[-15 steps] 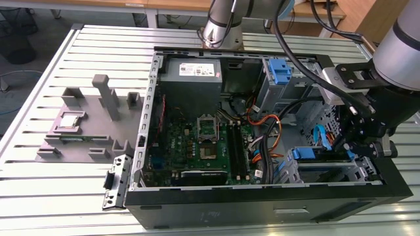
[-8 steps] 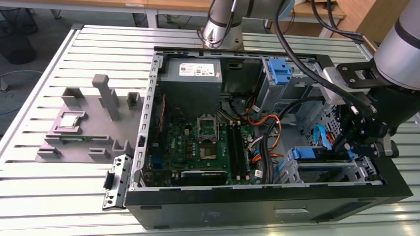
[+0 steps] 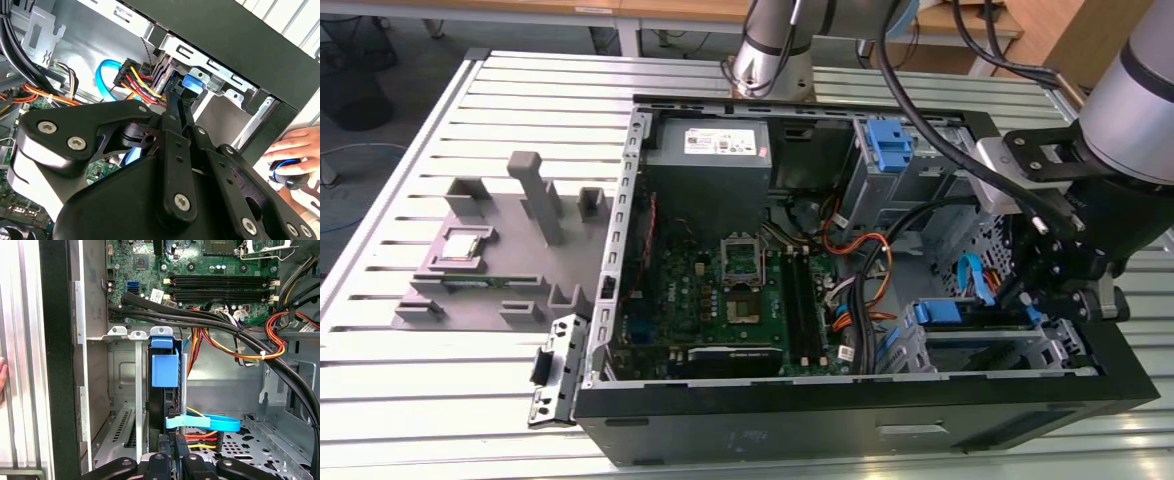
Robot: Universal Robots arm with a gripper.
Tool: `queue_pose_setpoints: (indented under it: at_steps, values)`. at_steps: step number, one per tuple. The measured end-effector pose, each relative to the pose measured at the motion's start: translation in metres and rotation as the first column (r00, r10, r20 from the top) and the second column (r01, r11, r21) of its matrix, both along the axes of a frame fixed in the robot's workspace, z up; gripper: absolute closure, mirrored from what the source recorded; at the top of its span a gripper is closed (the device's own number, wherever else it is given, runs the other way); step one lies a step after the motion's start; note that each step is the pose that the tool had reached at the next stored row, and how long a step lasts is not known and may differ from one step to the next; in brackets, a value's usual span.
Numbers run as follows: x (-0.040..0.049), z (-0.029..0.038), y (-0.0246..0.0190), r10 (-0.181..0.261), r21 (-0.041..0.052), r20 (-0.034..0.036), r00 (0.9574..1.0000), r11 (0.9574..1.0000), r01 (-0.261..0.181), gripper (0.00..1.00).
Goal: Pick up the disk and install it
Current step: 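Insert the second disk wire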
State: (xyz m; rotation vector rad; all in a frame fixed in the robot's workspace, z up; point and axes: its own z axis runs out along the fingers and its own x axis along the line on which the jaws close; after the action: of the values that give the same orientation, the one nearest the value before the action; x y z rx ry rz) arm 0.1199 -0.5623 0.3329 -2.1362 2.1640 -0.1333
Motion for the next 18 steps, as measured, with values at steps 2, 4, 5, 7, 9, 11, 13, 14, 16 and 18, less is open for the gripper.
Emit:
queue_pose_setpoints:
  at_steps: [2,4,5,7,9,11,13,14,16,18]
  values:
    - [0.0000,-0.0005,0.0000,0.000,0.0002,0.0000,1.0000,1.0000,0.000,0.84]
    - [0.0000,-0.0009,0.0000,0.000,0.0010,0.0001,1.0000,1.0000,0.000,0.84]
    - [0.0000,-0.0009,0.0000,0.000,0.0010,0.0000,1.0000,1.0000,0.000,0.84]
    - [0.0000,-0.0009,0.0000,0.000,0.0010,0.0000,1.0000,1.0000,0.000,0.84]
    - [0.0000,-0.0010,0.0000,0.000,0.0009,0.0000,1.0000,1.0000,0.000,0.84]
    - [0.0000,-0.0011,0.0000,0.000,0.0011,0.0000,1.0000,1.0000,0.000,0.84]
    - [0.0000,-0.0011,0.0000,0.000,0.0011,0.0000,1.0000,1.0000,0.000,0.84]
    - [0.0000,-0.0011,0.0000,0.000,0.0010,0.0000,1.0000,1.0000,0.000,0.84]
    - [0.0000,-0.0011,0.0001,0.000,0.0010,0.0000,1.0000,1.0000,0.000,0.84]
    - [0.0000,-0.0008,0.0001,0.000,0.0013,0.0000,1.0000,1.0000,0.000,0.84]
